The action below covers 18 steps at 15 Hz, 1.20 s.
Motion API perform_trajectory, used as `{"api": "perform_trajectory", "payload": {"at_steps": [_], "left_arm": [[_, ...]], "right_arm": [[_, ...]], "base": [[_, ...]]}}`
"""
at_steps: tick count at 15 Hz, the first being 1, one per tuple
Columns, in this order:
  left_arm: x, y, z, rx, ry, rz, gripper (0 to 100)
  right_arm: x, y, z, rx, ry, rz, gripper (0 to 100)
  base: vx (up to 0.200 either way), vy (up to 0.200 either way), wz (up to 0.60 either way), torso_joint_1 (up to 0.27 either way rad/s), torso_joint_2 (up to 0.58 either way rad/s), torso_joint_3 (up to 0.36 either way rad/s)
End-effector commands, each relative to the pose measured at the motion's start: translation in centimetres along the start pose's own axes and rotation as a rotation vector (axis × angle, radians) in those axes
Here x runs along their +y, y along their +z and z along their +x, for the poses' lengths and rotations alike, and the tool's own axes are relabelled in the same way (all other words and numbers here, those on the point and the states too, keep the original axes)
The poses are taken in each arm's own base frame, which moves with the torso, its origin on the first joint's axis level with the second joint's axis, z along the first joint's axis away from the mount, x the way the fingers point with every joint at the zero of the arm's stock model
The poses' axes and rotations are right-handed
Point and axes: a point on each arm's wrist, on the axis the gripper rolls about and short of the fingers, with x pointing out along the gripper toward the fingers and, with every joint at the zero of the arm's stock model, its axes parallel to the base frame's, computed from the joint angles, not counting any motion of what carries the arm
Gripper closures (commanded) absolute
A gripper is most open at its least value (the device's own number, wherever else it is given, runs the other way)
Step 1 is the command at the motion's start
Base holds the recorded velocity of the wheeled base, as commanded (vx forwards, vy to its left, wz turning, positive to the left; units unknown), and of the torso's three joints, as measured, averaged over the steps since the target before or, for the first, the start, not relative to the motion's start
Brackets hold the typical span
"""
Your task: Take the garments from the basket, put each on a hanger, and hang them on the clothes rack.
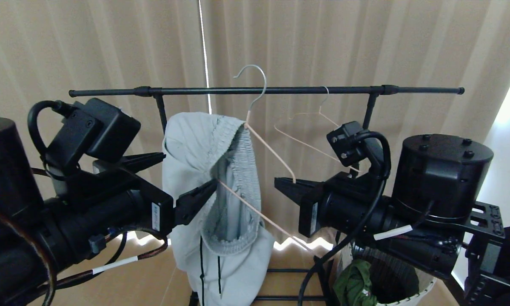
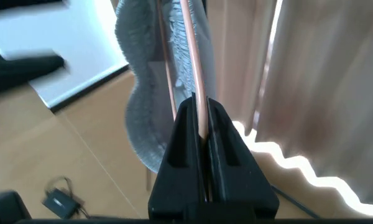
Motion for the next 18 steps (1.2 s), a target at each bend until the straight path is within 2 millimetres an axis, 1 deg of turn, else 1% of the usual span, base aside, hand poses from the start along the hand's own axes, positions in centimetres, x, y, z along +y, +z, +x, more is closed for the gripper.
{"api": "perform_trajectory", "payload": {"at_steps": [1,4,5,6,7,8,9,10,12,13,15,16,18], "left_arm": [[1.0,0.5,-0.9,-0.030,0.038,0.021,0],[1.2,0.6,-0.9,-0.035,0.047,0.053,0],[1.2,0.8,-0.9,-0.043,0.040,0.063,0],[1.2,0.9,-0.9,-0.049,0.029,0.076,0],[1.4,1.0,-0.8,-0.054,0.012,0.109,0],[1.8,1.1,-0.6,-0.065,-0.019,0.146,0],[1.8,1.0,-0.6,-0.065,-0.024,0.153,0],[2.1,0.8,-0.1,-0.058,-0.047,0.195,0],[2.9,0.4,0.6,-0.047,-0.054,0.286,0],[3.2,0.4,0.8,-0.053,-0.068,0.322,0],[3.4,0.5,1.2,-0.097,-0.176,0.394,0],[3.6,0.5,1.4,-0.107,-0.189,0.431,0],[3.7,0.5,1.7,-0.101,-0.183,0.448,0]], "right_arm": [[-0.6,1.9,-2.4,-0.022,-0.021,-0.012,100],[-2.2,2.9,-5.0,-0.014,-0.081,-0.003,100],[-2.5,2.8,-6.2,0.008,-0.099,-0.004,100],[-2.7,2.7,-7.1,0.022,-0.109,-0.013,100],[-2.9,2.3,-8.3,0.050,-0.115,-0.033,100],[-3.0,1.9,-9.1,0.071,-0.096,-0.049,100],[-3.0,1.7,-9.2,0.075,-0.092,-0.050,100],[-3.0,1.3,-9.5,0.090,-0.058,-0.057,100],[-3.3,1.1,-9.3,0.107,-0.027,-0.056,100],[-3.3,1.1,-9.0,0.112,-0.011,-0.053,100],[-3.4,1.0,-8.0,0.132,0.020,-0.051,100],[-3.5,0.7,-7.3,0.152,0.021,-0.055,100],[-3.5,0.6,-6.7,0.163,0.027,-0.090,100]], "base": [[0.000,0.000,0.00,0.000,0.00,0.000],[0.000,0.000,0.00,0.000,0.00,0.000],[0.000,0.000,0.00,0.000,0.00,0.000],[0.000,0.000,0.00,0.000,0.00,0.000],[0.000,0.000,0.00,0.000,0.00,0.000],[0.000,0.000,0.00,0.000,0.00,0.000],[0.000,0.000,0.00,0.000,0.00,0.000],[0.000,0.000,0.00,0.000,0.00,0.000],[0.000,0.000,0.00,0.000,0.00,0.000],[0.000,0.000,0.00,0.000,0.00,0.000],[0.000,0.000,0.00,0.000,0.00,0.000],[0.000,0.000,0.00,0.000,0.00,0.000],[0.000,0.000,0.00,0.000,0.00,0.000]]}}
